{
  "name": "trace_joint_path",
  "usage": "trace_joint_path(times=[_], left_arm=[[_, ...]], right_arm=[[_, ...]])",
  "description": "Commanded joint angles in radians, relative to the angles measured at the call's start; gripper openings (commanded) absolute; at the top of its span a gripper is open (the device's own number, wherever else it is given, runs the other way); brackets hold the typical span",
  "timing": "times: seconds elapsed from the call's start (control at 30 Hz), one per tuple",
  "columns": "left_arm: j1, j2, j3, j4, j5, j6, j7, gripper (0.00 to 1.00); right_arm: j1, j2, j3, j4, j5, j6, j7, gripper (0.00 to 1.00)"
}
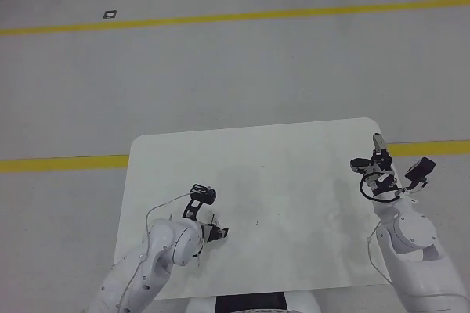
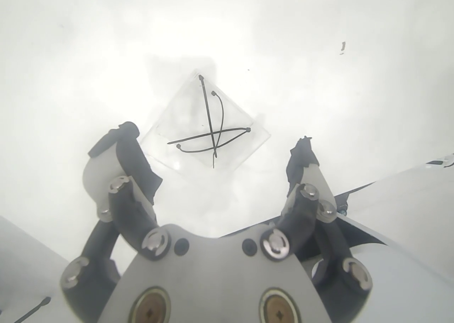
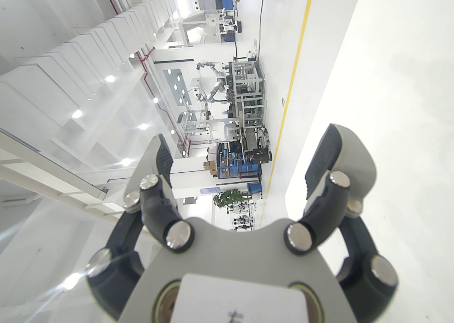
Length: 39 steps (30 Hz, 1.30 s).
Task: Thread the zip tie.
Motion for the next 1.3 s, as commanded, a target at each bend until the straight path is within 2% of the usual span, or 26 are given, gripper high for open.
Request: trace_joint_path(times=[0.0,0.03,0.1,0.23,0.47,0.93,1.27], left_arm=[[0.006,0.002,-0.002,-0.012,0.010,0.001,-0.006,0.46],[0.009,0.002,-0.003,-0.017,0.013,0.002,-0.011,0.42],[0.012,0.003,-0.005,-0.021,0.015,0.001,-0.016,0.41],[0.010,0.003,-0.001,-0.014,0.016,0.001,-0.017,0.31],[-0.007,-0.002,0.016,0.010,0.025,0.014,-0.006,0.29],[-0.080,-0.025,0.078,0.138,0.008,0.030,0.005,0.24],[-0.101,-0.039,0.087,0.180,0.006,0.030,-0.002,0.22]], right_arm=[[0.000,0.000,0.000,0.000,0.000,0.000,0.000,1.00],[0.000,0.000,0.000,0.000,0.000,0.000,0.000,1.00],[0.000,0.000,0.000,0.000,0.000,0.000,0.000,1.00],[0.000,0.000,0.000,0.000,0.000,0.000,0.000,1.00],[0.000,0.000,0.000,0.000,0.000,0.000,0.000,1.00],[0.000,0.000,0.000,0.000,0.000,0.000,0.000,1.00],[0.000,0.000,0.000,0.000,0.000,0.000,0.000,1.00]])
